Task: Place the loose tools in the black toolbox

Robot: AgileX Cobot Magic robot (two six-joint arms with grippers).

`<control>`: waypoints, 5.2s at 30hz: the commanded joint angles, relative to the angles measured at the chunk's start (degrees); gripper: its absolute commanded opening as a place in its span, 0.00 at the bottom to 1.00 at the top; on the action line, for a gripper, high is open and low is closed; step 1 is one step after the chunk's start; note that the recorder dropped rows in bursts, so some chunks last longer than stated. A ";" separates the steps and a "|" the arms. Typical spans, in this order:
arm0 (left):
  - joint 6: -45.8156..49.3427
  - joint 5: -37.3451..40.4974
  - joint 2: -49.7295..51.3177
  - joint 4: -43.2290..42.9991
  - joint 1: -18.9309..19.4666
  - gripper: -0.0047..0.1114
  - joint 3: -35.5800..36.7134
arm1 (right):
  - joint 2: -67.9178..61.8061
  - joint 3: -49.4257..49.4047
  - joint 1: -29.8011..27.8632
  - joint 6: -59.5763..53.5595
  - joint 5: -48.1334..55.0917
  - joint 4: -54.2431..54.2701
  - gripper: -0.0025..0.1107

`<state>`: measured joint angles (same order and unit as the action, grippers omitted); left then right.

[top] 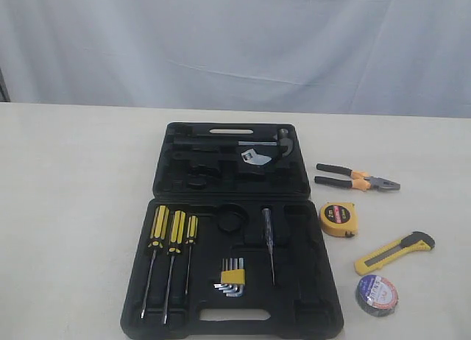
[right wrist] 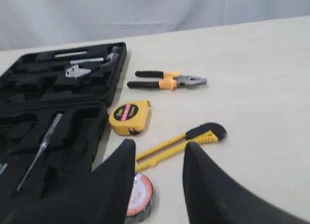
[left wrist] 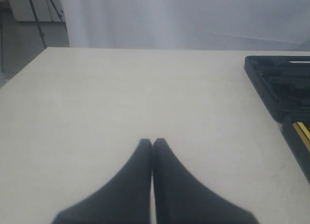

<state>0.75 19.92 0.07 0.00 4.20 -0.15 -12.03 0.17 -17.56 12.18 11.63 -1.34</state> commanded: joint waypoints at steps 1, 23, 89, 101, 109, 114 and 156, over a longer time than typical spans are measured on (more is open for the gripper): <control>-0.33 -0.31 -0.07 0.00 -0.27 0.04 0.15 | 0.25 -0.17 0.00 -0.04 -9.37 -0.01 0.31; -0.33 -0.31 -0.07 0.00 -0.27 0.04 0.15 | 0.25 -0.17 0.00 8.33 -30.22 -0.01 0.31; -0.33 -0.31 -0.07 0.00 -0.27 0.04 0.15 | -83.58 48.41 4.76 -10.04 33.27 8.80 0.68; -0.33 -0.31 -0.07 0.00 -0.27 0.04 0.15 | -89.14 48.41 8.65 -8.45 27.48 8.74 0.68; -0.33 -0.31 -0.07 0.00 -0.27 0.04 0.15 | -92.50 48.41 8.52 -8.35 27.37 8.52 0.68; -0.33 -0.31 -0.07 0.00 -0.27 0.04 0.15 | -92.87 48.41 8.52 -8.35 27.37 8.52 0.48; -0.33 -0.31 -0.07 0.00 -0.27 0.04 0.15 | -111.01 106.37 23.79 -7.10 58.33 10.20 0.30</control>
<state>0.75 19.92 0.07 0.00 4.20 -0.15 -120.11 103.65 6.11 4.19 69.46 9.38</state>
